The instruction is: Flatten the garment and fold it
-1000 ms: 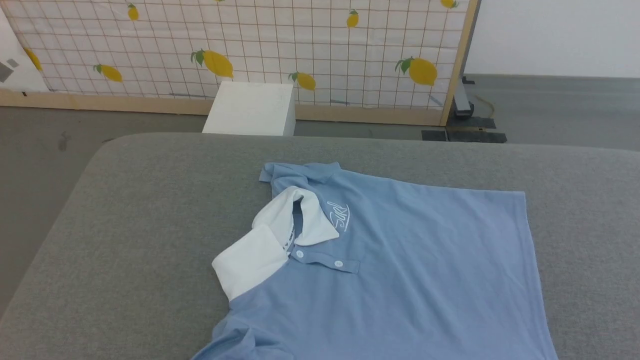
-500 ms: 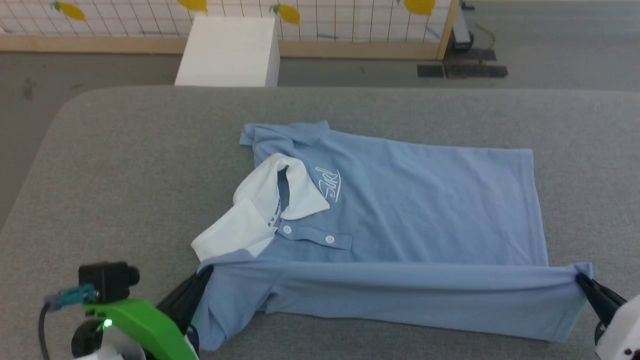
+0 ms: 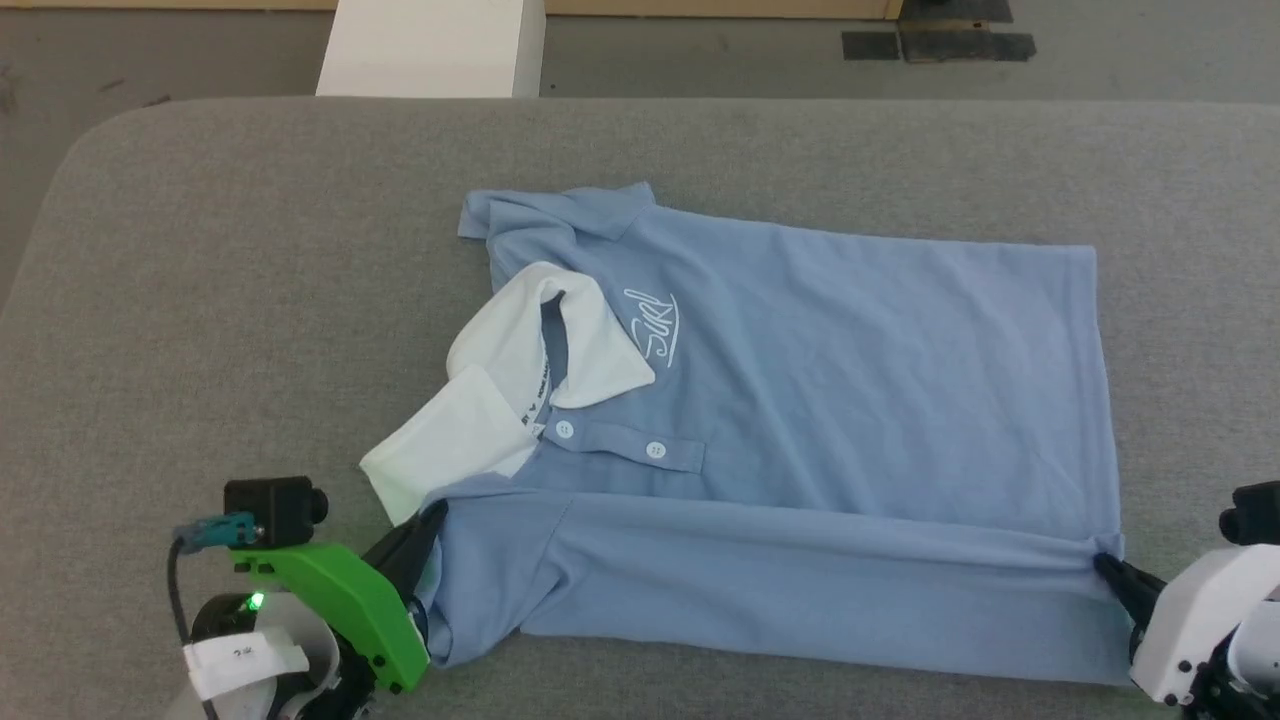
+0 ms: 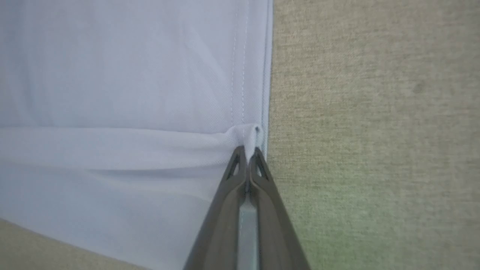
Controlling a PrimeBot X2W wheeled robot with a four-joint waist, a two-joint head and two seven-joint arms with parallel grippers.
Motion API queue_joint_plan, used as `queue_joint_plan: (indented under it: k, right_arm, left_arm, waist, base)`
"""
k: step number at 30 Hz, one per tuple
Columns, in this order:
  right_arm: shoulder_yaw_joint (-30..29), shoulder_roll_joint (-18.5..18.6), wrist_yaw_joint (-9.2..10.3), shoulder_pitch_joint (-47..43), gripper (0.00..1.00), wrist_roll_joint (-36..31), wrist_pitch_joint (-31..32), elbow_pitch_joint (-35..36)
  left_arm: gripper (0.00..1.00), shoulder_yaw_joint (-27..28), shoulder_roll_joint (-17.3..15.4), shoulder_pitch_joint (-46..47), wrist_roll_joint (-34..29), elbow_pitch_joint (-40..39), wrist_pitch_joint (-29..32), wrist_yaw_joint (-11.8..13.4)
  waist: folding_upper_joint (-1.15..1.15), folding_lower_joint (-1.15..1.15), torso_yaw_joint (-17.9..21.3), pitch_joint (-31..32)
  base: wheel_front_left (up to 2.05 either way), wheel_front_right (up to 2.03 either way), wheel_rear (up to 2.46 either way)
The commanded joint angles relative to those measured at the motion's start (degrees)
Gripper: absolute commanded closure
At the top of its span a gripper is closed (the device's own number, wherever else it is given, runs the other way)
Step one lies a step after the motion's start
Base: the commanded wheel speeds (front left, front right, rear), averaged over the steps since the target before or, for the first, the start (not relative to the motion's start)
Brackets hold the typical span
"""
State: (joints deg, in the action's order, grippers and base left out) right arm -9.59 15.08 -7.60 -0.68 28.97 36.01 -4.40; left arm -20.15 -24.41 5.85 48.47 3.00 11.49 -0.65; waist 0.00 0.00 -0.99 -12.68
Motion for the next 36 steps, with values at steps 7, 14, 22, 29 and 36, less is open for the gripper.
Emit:
queue_joint_plan:
  k: [7,14,22,29,36]
  right_arm:
    - [2.8,1.33,0.11,3.87,1.0,0.8,-0.92,-6.51]
    - [3.18,1.01,0.11,5.28,0.0,2.3,-1.79,-10.02]
    - [0.0,0.92,0.11,1.55,0.0,6.09,-1.46,-2.66]
    - [-6.34,-3.11,0.11,-4.49,0.0,2.78,-9.88,11.05]
    - [-8.71,-9.61,0.11,-7.31,0.0,-8.25,-27.95,15.74]
  left_arm:
    - [1.0,-1.96,1.25,3.75,0.55,7.88,2.35,-1.64]
    - [0.97,-0.68,3.46,4.06,3.58,10.28,1.03,-2.33]
    - [0.0,2.33,2.98,-0.15,6.25,4.47,-1.6,-2.15]
    - [0.0,7.02,2.47,-6.58,0.2,-6.37,-14.01,2.24]
    - [0.0,8.25,5.13,-12.83,-8.98,-12.33,-25.29,5.57]
  waist:
    - [0.0,0.0,-0.45,-1.27]
    - [0.0,0.0,-0.44,0.19]
    - [0.0,0.0,-0.76,4.53]
    - [0.0,0.0,-1.1,7.5]
    - [0.0,0.0,-1.09,9.54]
  base:
    - [0.0,0.0,0.0]
    - [0.0,0.0,0.0]
    - [0.0,0.0,0.0]
    - [0.0,0.0,0.0]
    - [0.0,0.0,0.0]
